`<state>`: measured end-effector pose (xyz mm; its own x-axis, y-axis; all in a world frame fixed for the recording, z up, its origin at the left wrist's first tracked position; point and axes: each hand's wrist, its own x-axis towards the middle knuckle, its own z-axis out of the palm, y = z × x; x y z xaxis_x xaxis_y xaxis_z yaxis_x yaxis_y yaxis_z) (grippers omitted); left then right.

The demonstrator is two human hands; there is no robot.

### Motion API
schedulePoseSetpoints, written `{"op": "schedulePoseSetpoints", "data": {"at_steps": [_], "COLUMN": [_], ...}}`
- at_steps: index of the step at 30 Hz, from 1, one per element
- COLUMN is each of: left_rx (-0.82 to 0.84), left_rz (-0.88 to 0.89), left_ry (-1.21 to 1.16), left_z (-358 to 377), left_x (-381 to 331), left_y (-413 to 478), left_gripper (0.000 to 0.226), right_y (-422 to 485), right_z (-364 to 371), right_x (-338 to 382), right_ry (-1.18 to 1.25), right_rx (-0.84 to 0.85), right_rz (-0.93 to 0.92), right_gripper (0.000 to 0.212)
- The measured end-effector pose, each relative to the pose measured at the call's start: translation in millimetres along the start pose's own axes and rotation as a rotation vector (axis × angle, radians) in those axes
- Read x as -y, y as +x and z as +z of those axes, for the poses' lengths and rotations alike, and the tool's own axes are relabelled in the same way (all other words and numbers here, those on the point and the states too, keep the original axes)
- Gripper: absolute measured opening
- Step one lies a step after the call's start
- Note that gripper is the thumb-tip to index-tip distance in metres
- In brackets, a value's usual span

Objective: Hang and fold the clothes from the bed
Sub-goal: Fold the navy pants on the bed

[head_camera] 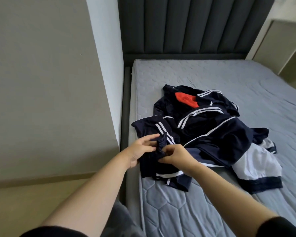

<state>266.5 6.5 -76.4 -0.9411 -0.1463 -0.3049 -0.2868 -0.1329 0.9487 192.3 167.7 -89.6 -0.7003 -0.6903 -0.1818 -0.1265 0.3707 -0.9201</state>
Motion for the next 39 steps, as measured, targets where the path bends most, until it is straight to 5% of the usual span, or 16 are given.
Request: {"op": "schedulePoseSetpoints", "data": {"at_steps": [3, 6, 15, 20, 24, 28, 31, 34, 37, 39], "left_rx": [-0.143, -0.283, -0.278, -0.208, -0.264, -0.228, -0.173, -0.132, -0.195, -0.247], "left_rz": [-0.003, -0.09, -0.231, -0.293, -0.277, -0.05, 0.102, 0.054, 0.033, 0.021], "left_ry": [0.122, 0.192, 0.342, 0.357, 0.242, 0.344, 0.506, 0.505, 0.453, 0.325], "left_z": [4, 7, -3, -10, -19, -23, -27, -31, -36, -37], "left_x": [4, 13, 53, 70, 70, 55, 45, 30, 16, 6], "left_y": [8, 16, 37, 50, 55, 58, 63, 51, 36, 27], "left_gripper": [0.048, 0.043, 0.042, 0.046, 0.055, 0.093, 0.071, 0.031, 0.034, 0.034], "right_y": [8, 24, 78, 94, 97, 84, 72, 65, 62, 61], "right_z": [-1, -4, -28, -35, -27, -9, 4, 5, 2, -4], "right_x": [-9, -26, -80, -101, -81, -35, -8, 8, 18, 17], "right_ry": [-0.092, -0.472, -0.854, -0.615, -0.238, -0.086, -0.031, 0.069, 0.117, -0.038], "right_rx": [0.052, 0.163, -0.153, -0.258, -0.226, 0.034, 0.216, 0.202, 0.094, 0.084], "right_rz": [0.061, 0.12, 0.284, 0.466, 0.389, 0.276, 0.152, 0.142, 0.081, 0.008], "right_gripper": [0.015, 0.035, 0.069, 0.075, 0.036, 0.031, 0.033, 0.033, 0.021, 0.05]}}
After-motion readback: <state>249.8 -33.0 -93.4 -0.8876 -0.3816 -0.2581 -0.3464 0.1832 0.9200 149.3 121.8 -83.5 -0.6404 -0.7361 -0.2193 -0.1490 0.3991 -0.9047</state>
